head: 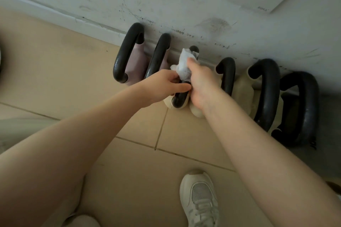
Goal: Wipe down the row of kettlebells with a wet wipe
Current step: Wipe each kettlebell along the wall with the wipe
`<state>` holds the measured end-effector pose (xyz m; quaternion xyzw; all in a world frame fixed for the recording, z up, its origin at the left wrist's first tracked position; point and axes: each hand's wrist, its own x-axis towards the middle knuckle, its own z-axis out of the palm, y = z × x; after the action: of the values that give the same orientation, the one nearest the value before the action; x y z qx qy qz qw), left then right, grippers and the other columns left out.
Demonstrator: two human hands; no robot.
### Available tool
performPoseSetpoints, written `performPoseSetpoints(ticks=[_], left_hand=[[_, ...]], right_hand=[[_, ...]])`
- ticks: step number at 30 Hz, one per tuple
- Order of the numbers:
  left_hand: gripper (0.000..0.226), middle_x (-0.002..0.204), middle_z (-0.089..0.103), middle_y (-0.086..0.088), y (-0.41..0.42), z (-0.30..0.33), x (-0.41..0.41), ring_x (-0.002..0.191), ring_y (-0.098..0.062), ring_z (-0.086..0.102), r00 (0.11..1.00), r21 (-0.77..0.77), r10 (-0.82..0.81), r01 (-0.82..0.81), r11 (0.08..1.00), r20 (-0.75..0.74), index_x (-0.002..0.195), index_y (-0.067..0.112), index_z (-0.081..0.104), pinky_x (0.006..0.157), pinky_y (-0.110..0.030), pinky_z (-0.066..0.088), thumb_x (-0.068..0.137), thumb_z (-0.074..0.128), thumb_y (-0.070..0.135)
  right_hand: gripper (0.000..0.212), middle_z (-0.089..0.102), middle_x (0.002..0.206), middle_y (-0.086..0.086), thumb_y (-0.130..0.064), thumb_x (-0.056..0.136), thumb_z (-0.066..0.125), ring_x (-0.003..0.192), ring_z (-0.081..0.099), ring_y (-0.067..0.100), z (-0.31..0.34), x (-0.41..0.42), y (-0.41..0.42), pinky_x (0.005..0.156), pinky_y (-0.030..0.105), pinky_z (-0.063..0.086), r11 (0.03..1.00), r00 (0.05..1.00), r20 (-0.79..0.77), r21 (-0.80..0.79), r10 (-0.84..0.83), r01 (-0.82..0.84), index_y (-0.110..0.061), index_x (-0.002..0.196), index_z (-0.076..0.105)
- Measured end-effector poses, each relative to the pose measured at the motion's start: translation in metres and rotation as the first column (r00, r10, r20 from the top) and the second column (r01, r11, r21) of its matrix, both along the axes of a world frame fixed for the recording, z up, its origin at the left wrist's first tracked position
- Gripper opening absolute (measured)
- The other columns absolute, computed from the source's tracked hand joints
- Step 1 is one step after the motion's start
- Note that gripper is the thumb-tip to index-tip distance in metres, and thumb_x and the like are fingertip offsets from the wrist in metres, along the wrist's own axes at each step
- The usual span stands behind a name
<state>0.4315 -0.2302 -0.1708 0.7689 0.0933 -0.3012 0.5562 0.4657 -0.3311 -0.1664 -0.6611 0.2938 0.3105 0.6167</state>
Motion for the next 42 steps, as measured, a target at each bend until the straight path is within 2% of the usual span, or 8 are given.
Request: performPoseSetpoints(ticks=[9,12,17,22,28,32,39,42], left_hand=[[0.029,0.116,0.061,-0.021,0.003,-0.003,-0.023,0.107,-0.022,0.058,0.982,-0.097,0.185,-0.188,0.977,-0.035,0.114,-0.002,0.058,0.1,-0.042,0.046,0.091,0.046,0.012],[0.04,0.112,0.065,-0.015,0.013,-0.002,-0.023,0.107,-0.021,0.062,0.87,-0.205,0.461,-0.49,0.848,-0.172,0.11,0.0,0.059,0.093,-0.03,0.051,0.097,0.037,0.031],[0.044,0.1,0.062,-0.01,0.013,0.004,-0.019,0.098,-0.019,0.06,0.878,-0.221,0.446,-0.477,0.851,-0.175,0.102,0.011,0.052,0.09,-0.029,0.05,0.096,0.031,0.05],[0.051,0.111,0.065,-0.011,0.009,0.0,-0.019,0.105,-0.02,0.062,0.873,-0.153,0.464,-0.484,0.861,-0.152,0.114,0.007,0.055,0.098,-0.032,0.048,0.096,0.031,0.049],[0.061,0.119,0.063,-0.01,0.009,-0.001,-0.027,0.113,-0.019,0.058,0.892,-0.103,0.438,-0.449,0.888,-0.114,0.13,0.006,0.05,0.102,-0.03,0.044,0.096,0.027,0.051],[0.054,0.119,0.064,-0.012,0.007,0.003,-0.03,0.114,-0.024,0.058,0.88,-0.113,0.46,-0.473,0.874,-0.123,0.119,0.01,0.055,0.098,-0.031,0.045,0.096,0.028,0.05],[0.043,0.111,0.065,-0.008,0.007,0.007,-0.036,0.106,-0.023,0.06,0.893,-0.067,0.444,-0.448,0.891,-0.068,0.115,0.013,0.055,0.091,-0.031,0.047,0.098,0.028,0.043],[0.031,0.107,0.061,0.0,0.004,0.011,-0.041,0.102,-0.015,0.056,0.893,0.018,0.378,-0.394,0.919,0.244,0.121,0.018,0.055,0.088,-0.024,0.045,0.099,0.036,0.027]], right_hand=[[0.045,0.061,0.116,0.009,-0.038,0.092,0.051,0.105,0.059,0.025,-0.003,-0.007,-0.008,0.097,0.041,0.045,0.997,0.995,0.096,-0.077,0.001,0.006,-0.008,0.125,0.049],[0.041,0.06,0.109,0.004,-0.041,0.094,0.044,0.101,0.057,0.022,-0.009,-0.023,0.002,0.086,0.035,0.046,0.983,0.966,0.248,-0.18,0.068,-0.023,-0.011,0.123,0.049],[0.035,0.057,0.119,-0.001,-0.03,0.091,0.053,0.114,0.052,0.02,-0.038,-0.074,0.0,0.107,0.048,0.033,0.944,0.869,0.45,-0.326,0.206,-0.055,-0.021,0.122,0.042],[0.046,0.055,0.127,-0.001,-0.021,0.088,0.057,0.122,0.049,0.018,-0.057,-0.089,0.008,0.103,0.027,0.008,0.852,0.801,0.509,-0.524,0.316,-0.003,-0.013,0.128,0.037],[0.025,0.067,0.103,-0.004,-0.027,0.082,0.065,0.099,0.057,0.015,-0.052,-0.078,0.018,0.109,0.043,0.028,0.87,0.921,0.37,-0.486,0.121,0.08,-0.024,0.104,0.053],[0.019,0.061,0.078,-0.002,-0.027,0.081,0.063,0.075,0.06,0.019,-0.028,-0.058,0.02,0.07,0.031,0.049,0.964,0.942,0.281,-0.137,-0.183,0.228,-0.018,0.097,0.059],[0.025,0.059,0.086,-0.001,-0.022,0.098,0.038,0.08,0.055,0.01,-0.006,-0.067,-0.013,0.072,0.023,0.042,0.971,0.906,0.42,-0.231,0.045,0.059,-0.009,0.105,0.059],[0.029,0.062,0.099,-0.005,-0.027,0.099,0.038,0.09,0.055,0.003,0.008,-0.067,-0.033,0.078,0.017,0.043,0.967,0.873,0.47,-0.253,0.131,-0.009,-0.018,0.111,0.062]])
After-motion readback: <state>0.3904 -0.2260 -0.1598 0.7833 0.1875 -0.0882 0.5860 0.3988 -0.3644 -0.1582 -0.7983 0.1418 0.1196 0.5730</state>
